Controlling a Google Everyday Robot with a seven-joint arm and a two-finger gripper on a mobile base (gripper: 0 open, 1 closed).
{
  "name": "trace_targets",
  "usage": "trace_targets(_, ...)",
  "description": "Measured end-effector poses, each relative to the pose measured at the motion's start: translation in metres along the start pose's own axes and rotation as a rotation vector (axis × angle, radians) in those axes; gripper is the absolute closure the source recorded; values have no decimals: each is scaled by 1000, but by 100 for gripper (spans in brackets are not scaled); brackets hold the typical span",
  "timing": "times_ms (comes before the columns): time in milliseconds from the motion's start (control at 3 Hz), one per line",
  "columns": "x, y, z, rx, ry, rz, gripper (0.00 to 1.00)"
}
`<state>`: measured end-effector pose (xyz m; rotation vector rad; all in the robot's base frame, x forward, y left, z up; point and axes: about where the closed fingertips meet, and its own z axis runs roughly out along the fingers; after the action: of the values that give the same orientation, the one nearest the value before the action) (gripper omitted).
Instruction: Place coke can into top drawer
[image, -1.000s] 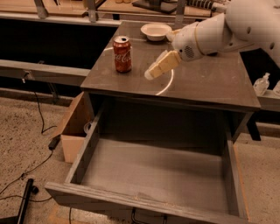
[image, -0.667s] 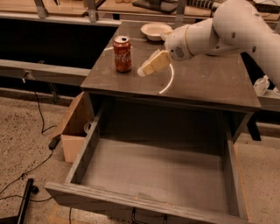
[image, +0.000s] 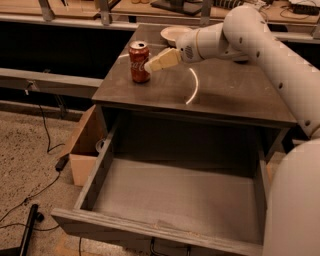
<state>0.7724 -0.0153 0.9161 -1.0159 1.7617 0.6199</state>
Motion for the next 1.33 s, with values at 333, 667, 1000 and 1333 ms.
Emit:
trace_targets(333,-9,-4,21,-21,-15,28,0)
trace_targets(667,-16,10,44,-84,-14,22,18)
trace_targets(1000,-20,35,63,-160,-6,9,42)
trace_targets(1333,-26,47,47,-182,-21,-3,65)
